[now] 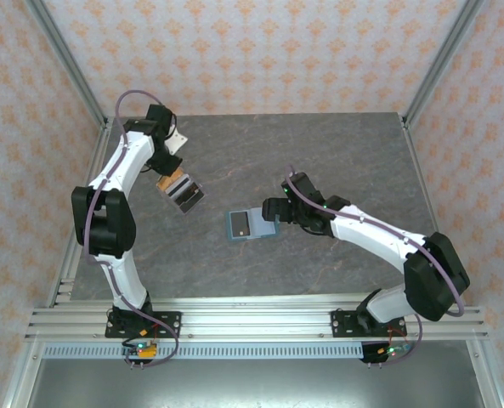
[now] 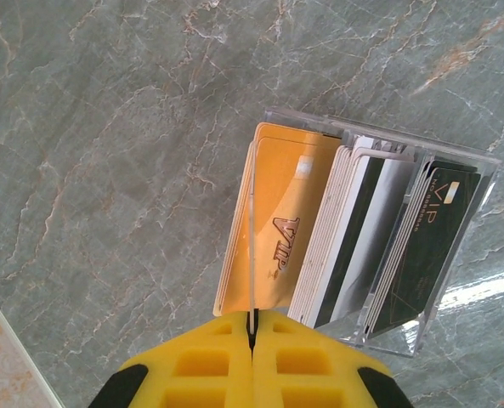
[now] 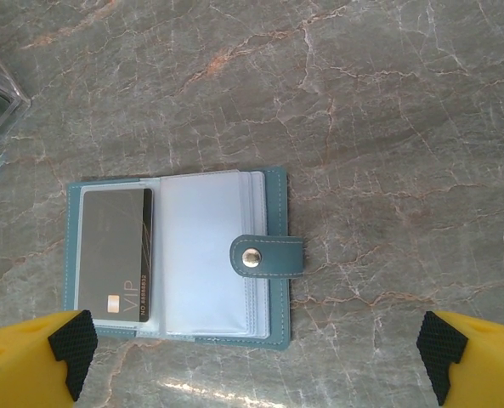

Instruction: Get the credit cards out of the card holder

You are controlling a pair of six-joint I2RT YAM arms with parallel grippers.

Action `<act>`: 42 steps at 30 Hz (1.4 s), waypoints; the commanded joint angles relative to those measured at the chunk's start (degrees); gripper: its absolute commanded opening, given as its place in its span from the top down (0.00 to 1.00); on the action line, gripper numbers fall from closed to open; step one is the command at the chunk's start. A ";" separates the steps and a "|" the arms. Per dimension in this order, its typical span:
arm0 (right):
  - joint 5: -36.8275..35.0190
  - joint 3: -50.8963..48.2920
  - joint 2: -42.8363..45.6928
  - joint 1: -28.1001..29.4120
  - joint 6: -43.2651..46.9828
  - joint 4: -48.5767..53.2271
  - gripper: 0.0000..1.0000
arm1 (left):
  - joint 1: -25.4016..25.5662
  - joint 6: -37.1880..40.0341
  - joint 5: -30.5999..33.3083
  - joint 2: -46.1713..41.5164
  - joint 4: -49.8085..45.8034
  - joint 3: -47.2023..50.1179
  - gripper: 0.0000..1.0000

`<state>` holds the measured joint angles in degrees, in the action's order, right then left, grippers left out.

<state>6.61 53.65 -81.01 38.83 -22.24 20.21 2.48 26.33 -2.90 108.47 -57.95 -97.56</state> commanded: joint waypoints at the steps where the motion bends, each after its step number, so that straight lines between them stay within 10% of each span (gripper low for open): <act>1: -0.92 2.26 -0.08 -0.24 0.59 2.11 0.01 | -0.21 1.80 2.95 0.34 -1.64 -0.43 1.00; 21: -0.46 3.34 -0.64 -0.24 0.09 3.44 0.01 | -0.21 4.11 0.52 4.87 -3.55 -2.06 0.97; 31: 0.93 2.95 -0.90 -0.24 0.27 3.17 0.01 | -0.23 1.60 4.18 4.94 -2.29 -3.85 0.71; 42: 4.60 3.70 -3.30 -0.05 1.42 2.43 0.02 | -0.11 -11.71 -9.77 -6.49 1.51 -2.92 0.62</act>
<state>9.52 55.31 -82.87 38.83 -21.91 22.70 2.50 21.74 -7.79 107.48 -58.46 -99.81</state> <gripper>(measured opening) 0.989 0.379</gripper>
